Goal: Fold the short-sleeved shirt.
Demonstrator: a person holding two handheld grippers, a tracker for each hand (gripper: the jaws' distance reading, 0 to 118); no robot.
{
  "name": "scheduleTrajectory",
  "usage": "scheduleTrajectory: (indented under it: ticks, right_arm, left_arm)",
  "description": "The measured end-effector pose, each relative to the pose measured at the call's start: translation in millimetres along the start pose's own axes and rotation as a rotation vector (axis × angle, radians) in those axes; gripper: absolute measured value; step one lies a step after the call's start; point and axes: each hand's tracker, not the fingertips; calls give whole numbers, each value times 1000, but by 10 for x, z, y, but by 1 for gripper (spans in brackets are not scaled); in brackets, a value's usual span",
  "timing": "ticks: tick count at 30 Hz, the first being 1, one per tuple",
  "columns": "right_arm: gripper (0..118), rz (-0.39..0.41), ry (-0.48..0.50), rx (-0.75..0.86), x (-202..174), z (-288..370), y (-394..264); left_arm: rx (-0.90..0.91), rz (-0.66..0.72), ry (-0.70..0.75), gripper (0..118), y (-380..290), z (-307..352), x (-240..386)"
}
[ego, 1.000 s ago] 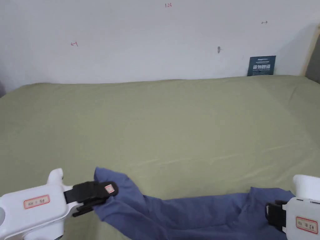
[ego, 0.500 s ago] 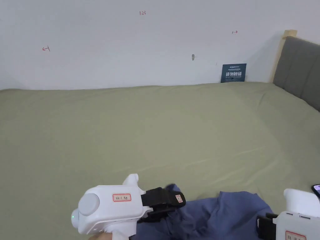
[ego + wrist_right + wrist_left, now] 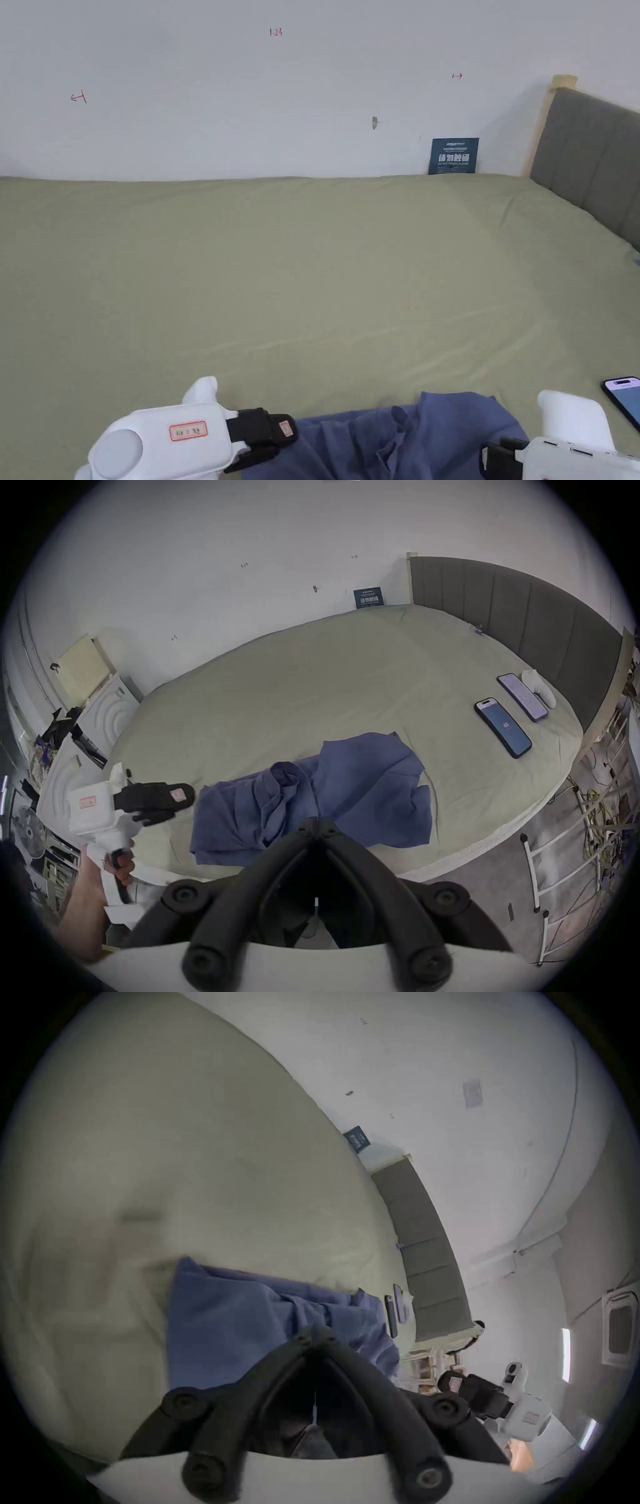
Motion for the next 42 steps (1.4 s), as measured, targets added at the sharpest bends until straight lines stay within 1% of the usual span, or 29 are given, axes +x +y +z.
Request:
scheduleTrajectory:
  ticks: [1,5,8,10,13,16,18,19,20,22,23,25,26,29,30,32,33,34,35,36,38,39,40,41,42]
  right_arm:
    - [1,-1,3,9,-8,32,-1]
    - [1,3,9,42,-6,212,-2]
    - [1,18,0,73,12,337,-30]
    - [1,29,-3,82,5,401,-40]
    - [1,32,-9,82,6,410,-52]
    - [1,41,-19,70,-16,335,-45]
    - [1,58,-21,48,-42,273,-28]
    - [1,65,-20,44,-56,246,-25]
    - [1,75,-17,42,-76,223,-14]
    - [1,94,-1,40,-120,181,18]
    - [1,103,10,39,-150,172,32]
    - [1,112,24,39,-193,144,67]
    - [1,117,31,40,-213,136,81]
    - [1,120,47,39,-244,114,117]
    - [1,116,54,38,-243,114,125]
    - [1,113,57,37,-245,123,128]
    - [1,114,56,37,-242,128,129]
    - [1,115,52,38,-234,137,127]
    - [1,116,49,38,-220,154,121]
    - [1,113,44,39,-202,155,116]
    - [1,105,34,35,-172,127,112]
    - [1,103,25,28,-159,109,108]
    - [1,109,9,23,-160,95,102]
    - [1,136,-14,19,-167,78,96]
    - [1,175,-49,18,-181,47,88]
  left_arm:
    - [-26,7,-28,0,-54,-108,27]
    - [-142,-24,8,0,-306,-768,147]
    - [-204,46,4,0,-464,-1224,43]
    - [-214,71,-28,0,-632,-1328,148]
    - [-243,66,-94,0,-737,-1431,240]
    - [-236,81,-114,0,-706,-1280,272]
    - [-184,85,-193,0,-548,-978,214]
    - [-159,66,-199,0,-447,-791,168]
    - [-124,38,-176,0,-337,-576,95]
    - [-58,-2,-73,0,-136,-92,-83]
    - [-35,15,-48,0,-50,107,-256]
    - [-28,116,-26,0,65,414,-574]
    - [-20,152,-45,0,46,525,-594]
    - [-1,174,-15,1,-9,640,-791]
    - [-9,190,-16,24,-38,550,-787]
    - [-57,252,-46,86,-119,381,-872]
    - [-48,277,-124,93,-195,300,-908]
    - [-3,292,-202,93,-195,185,-1065]
    - [-7,317,-239,93,-214,87,-1050]
    - [-34,325,-245,93,-222,-50,-1020]
    - [-53,251,-241,91,-218,-155,-892]
    - [-54,206,-201,81,-190,-186,-817]
    - [-61,186,-143,58,-158,-196,-758]
    - [-81,170,-47,15,-121,-210,-702]
    - [-100,129,72,12,-123,-207,-602]
